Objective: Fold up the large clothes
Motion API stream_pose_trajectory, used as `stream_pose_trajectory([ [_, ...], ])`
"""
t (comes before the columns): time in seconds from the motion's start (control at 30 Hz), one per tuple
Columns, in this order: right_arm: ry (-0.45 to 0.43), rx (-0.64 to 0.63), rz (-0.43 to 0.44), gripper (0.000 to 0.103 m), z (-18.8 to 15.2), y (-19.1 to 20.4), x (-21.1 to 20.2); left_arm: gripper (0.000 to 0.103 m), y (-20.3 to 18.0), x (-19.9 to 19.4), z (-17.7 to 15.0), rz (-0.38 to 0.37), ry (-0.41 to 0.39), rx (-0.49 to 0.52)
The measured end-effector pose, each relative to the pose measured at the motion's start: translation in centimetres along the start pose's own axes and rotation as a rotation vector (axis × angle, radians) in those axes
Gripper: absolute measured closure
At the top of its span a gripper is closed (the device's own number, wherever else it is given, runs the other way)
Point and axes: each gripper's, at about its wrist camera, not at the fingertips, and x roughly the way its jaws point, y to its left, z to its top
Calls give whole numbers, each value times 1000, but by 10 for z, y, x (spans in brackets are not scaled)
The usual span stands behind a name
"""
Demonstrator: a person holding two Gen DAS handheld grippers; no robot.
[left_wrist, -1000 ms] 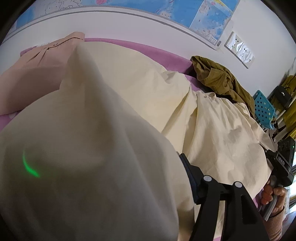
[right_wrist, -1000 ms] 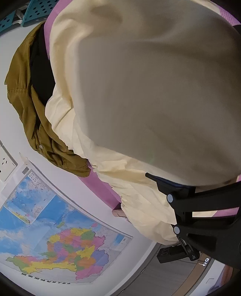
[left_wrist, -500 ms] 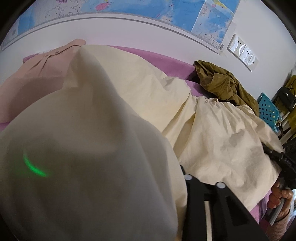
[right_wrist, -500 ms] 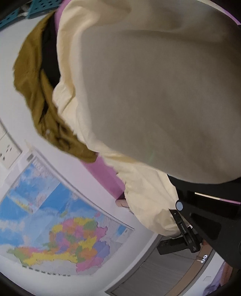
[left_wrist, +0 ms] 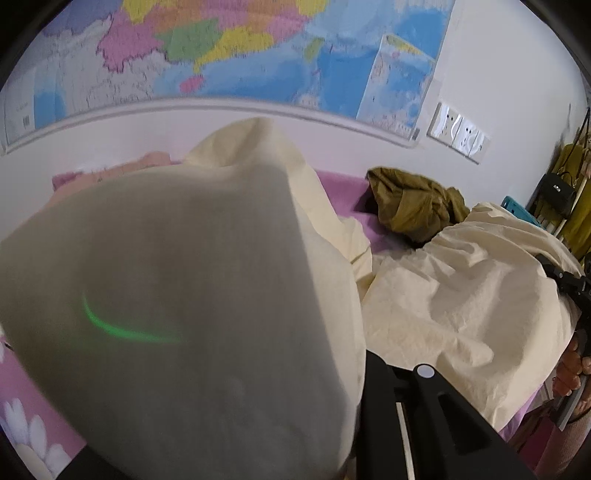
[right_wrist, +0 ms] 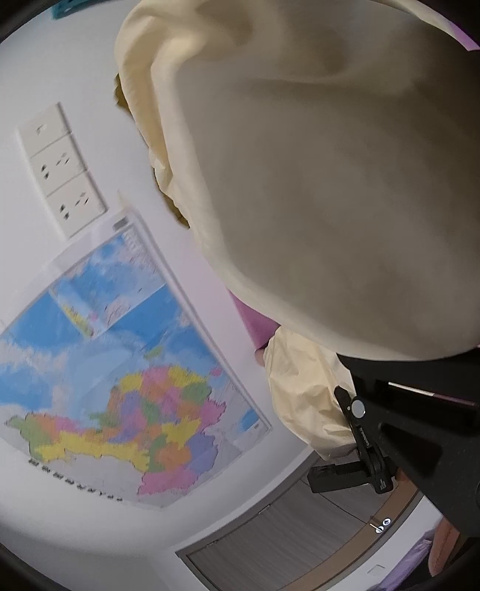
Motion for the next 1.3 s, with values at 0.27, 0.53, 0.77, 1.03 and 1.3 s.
stream_pose_trajectory([
  [0.27,-20,-64,59,92,26,34,16,87,17,-26,27,28,-93,-8],
  [0.53,-11,-73,124,92,51,62,53,87,42,-49,51,89,-155,-11],
  [0.77,-4,-115,185,92,75,96,97,87,80,-71,81,167,-218,-28],
  [1.03,12,-157,274,92,92,141,152,87,119,-91,109,281,-274,-58],
  [1.3,63,-178,328,92,91,173,199,87,156,-112,120,381,-310,-92],
])
